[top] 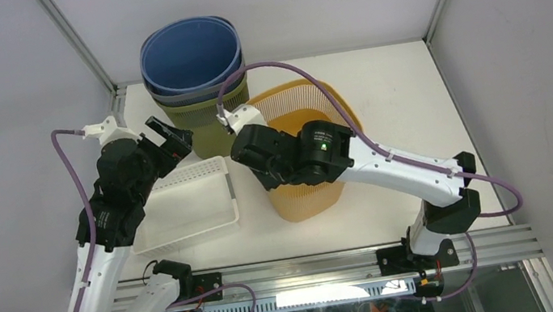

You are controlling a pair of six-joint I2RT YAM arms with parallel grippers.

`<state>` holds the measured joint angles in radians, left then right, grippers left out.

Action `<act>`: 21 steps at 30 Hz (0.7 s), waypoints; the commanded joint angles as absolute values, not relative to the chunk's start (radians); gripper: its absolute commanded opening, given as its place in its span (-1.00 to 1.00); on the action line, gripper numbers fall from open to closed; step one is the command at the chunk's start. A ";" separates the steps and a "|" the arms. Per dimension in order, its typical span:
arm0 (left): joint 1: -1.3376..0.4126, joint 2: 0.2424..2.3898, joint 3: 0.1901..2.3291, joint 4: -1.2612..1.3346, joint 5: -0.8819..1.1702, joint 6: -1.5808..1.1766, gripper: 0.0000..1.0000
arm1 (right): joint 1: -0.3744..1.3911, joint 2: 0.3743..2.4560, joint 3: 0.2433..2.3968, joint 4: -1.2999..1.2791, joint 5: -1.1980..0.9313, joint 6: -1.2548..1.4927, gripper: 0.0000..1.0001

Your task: Turn the large container upside down

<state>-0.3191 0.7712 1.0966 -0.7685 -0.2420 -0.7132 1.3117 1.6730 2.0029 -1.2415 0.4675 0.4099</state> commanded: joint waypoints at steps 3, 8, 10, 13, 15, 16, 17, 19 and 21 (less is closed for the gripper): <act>-0.309 0.811 1.132 -0.673 -0.102 -0.671 0.98 | 1.205 1.502 1.968 -1.103 0.402 0.442 -1.00; -0.311 0.859 1.150 -0.636 0.073 -0.612 0.98 | 0.975 1.231 1.730 -0.847 0.130 0.505 -1.00; -0.311 0.868 1.148 -0.620 0.122 -0.602 0.98 | 0.877 1.141 1.642 -0.759 0.009 0.568 -1.00; -0.312 0.877 1.135 -0.587 0.184 -0.606 0.98 | 0.766 1.028 1.519 -0.644 -0.072 0.629 -1.00; -0.311 0.876 1.120 -0.556 0.225 -0.611 0.98 | 0.719 0.970 1.465 -0.610 -0.068 0.657 -1.00; -0.314 0.876 1.112 -0.543 0.249 -0.612 0.98 | 0.698 0.954 1.431 -0.596 -0.066 0.674 -1.00; -0.313 0.876 1.104 -0.531 0.276 -0.610 0.98 | 0.674 0.923 1.389 -0.562 -0.071 0.695 -1.00; -0.314 0.878 1.095 -0.514 0.323 -0.607 0.98 | 0.628 0.877 1.296 -0.508 -0.080 0.750 -1.00; -0.317 0.882 1.094 -0.512 0.364 -0.592 0.98 | 0.579 0.827 1.184 -0.454 -0.097 0.814 -1.00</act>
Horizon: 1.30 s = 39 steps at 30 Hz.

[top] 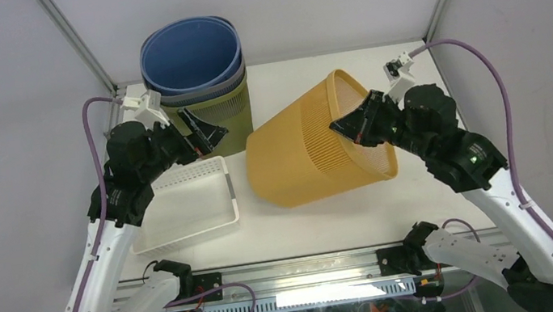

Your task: Turn the large container upside down

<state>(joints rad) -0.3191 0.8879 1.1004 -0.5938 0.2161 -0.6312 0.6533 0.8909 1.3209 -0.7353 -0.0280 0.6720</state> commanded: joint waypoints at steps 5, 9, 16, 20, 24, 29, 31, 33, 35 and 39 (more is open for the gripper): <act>-0.324 0.879 1.093 -0.547 0.391 -0.547 0.98 | 0.459 0.721 0.908 -0.351 -0.184 0.978 -1.00; -0.324 0.888 1.107 -0.621 0.354 -0.499 0.98 | 0.423 0.676 0.803 -0.442 -0.161 0.981 -1.00; -0.326 0.917 1.069 -0.665 0.363 -0.464 0.98 | 0.422 0.682 0.815 -0.749 0.027 0.838 -0.37; -0.331 0.937 1.055 -0.665 0.370 -0.457 0.98 | 0.422 0.718 0.873 -0.837 0.069 0.783 0.13; -0.346 0.953 1.035 -0.646 0.357 -0.457 0.98 | 0.422 0.786 0.968 -0.930 0.141 0.744 0.17; -0.362 0.973 1.007 -0.599 0.333 -0.474 0.98 | 0.424 0.910 1.149 -1.045 0.192 0.695 0.22; -0.372 0.989 0.996 -0.565 0.331 -0.487 0.98 | 0.425 0.971 1.241 -1.102 0.209 0.683 0.23; -0.389 1.004 0.986 -0.526 0.316 -0.504 0.98 | 0.429 1.023 1.312 -1.148 0.224 0.674 0.23; -0.404 1.017 0.980 -0.492 0.303 -0.523 0.98 | 0.436 1.066 1.373 -1.187 0.242 0.671 0.23; -0.416 1.034 0.966 -0.431 0.288 -0.545 0.98 | 0.448 1.125 1.463 -1.227 0.253 0.661 0.18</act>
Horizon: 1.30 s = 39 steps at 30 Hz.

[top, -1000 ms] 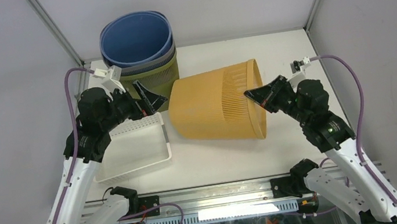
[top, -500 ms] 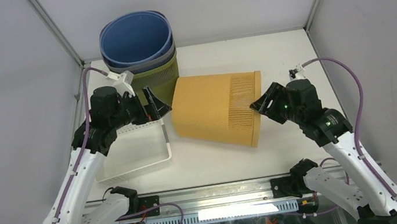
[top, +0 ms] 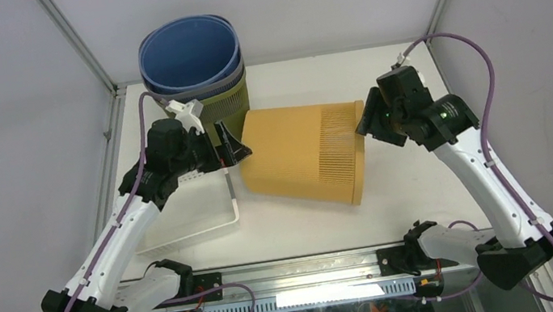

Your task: Turn the large container upside down

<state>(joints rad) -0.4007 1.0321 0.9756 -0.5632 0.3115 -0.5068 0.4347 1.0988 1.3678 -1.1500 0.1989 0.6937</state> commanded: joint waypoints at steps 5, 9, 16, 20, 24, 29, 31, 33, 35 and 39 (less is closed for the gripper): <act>-0.435 1.064 0.946 -0.388 0.309 -0.561 0.98 | 0.462 1.165 1.536 -1.231 0.201 0.661 0.19; -0.448 1.071 0.935 -0.367 0.312 -0.568 0.97 | 0.544 1.209 1.551 -1.262 0.256 0.674 0.20; -0.472 1.098 0.939 -0.338 0.321 -0.571 0.98 | 0.555 1.237 1.528 -1.272 0.310 0.640 0.15; -0.480 1.124 0.947 -0.326 0.337 -0.573 0.98 | 0.555 1.220 1.511 -1.264 0.318 0.633 -0.06; -0.485 1.143 0.967 -0.304 0.350 -0.580 0.98 | 0.554 1.186 1.473 -1.250 0.335 0.627 -0.27; -0.491 1.166 1.007 -0.284 0.393 -0.589 0.98 | 0.535 1.160 1.408 -1.232 0.319 0.617 -0.41; -0.500 1.172 1.021 -0.284 0.408 -0.594 0.98 | 0.520 1.143 1.379 -1.211 0.298 0.608 -0.42; -0.509 1.175 1.032 -0.282 0.416 -0.602 0.98 | 0.508 1.127 1.360 -1.198 0.289 0.609 -0.44; -0.521 1.176 1.047 -0.275 0.426 -0.614 0.98 | 0.492 1.110 1.338 -1.181 0.273 0.609 -0.45; -0.567 1.191 1.096 -0.250 0.441 -0.646 0.98 | 0.444 1.070 1.290 -1.142 0.234 0.608 -0.45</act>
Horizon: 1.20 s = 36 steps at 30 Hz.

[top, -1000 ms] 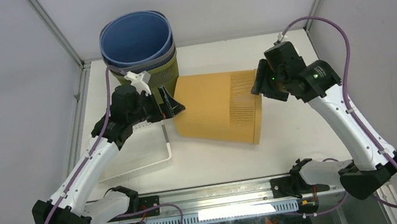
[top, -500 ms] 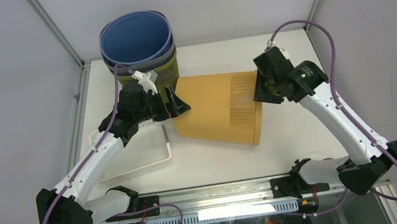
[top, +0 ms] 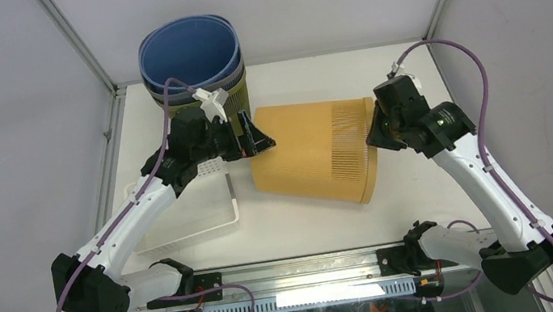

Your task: Turn the large container upside down

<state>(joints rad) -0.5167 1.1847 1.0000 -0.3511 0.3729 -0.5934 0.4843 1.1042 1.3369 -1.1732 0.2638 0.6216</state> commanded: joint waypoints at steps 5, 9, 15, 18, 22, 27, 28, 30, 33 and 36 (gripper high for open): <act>-0.679 1.236 1.177 -0.228 0.407 -0.663 0.98 | 0.361 0.996 1.198 -1.072 0.134 0.612 -0.46; -0.750 1.273 1.258 -0.211 0.391 -0.669 0.98 | 0.292 0.946 1.135 -1.042 0.063 0.624 -0.51; -0.834 1.365 1.384 -0.172 0.381 -0.661 0.98 | 0.224 0.884 1.034 -1.017 0.020 0.650 -0.53; -0.876 1.421 1.447 -0.156 0.386 -0.656 0.98 | 0.205 0.848 0.993 -1.009 0.036 0.661 -0.52; -0.938 1.525 1.514 -0.140 0.398 -0.650 0.98 | 0.184 0.813 0.954 -1.014 0.092 0.658 -0.48; -0.986 1.623 1.569 -0.112 0.420 -0.659 0.98 | 0.161 0.785 0.903 -0.997 0.145 0.660 -0.36; -0.993 1.645 1.576 -0.105 0.424 -0.661 0.98 | 0.158 0.783 0.900 -0.996 0.157 0.660 -0.34; -1.001 1.673 1.590 -0.095 0.429 -0.664 0.98 | 0.155 0.783 0.899 -0.993 0.173 0.659 -0.23; -1.003 1.706 1.607 -0.079 0.438 -0.668 0.98 | 0.152 0.785 0.907 -0.997 0.177 0.658 -0.19; -1.005 1.733 1.631 -0.077 0.447 -0.666 0.98 | 0.153 0.772 0.917 -1.004 0.169 0.660 -0.18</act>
<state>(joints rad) -1.0157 1.6993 1.6012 -0.0460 0.3916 -0.6384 0.1516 0.7963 0.8894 -1.0271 0.2092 0.6388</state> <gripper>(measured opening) 0.988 0.407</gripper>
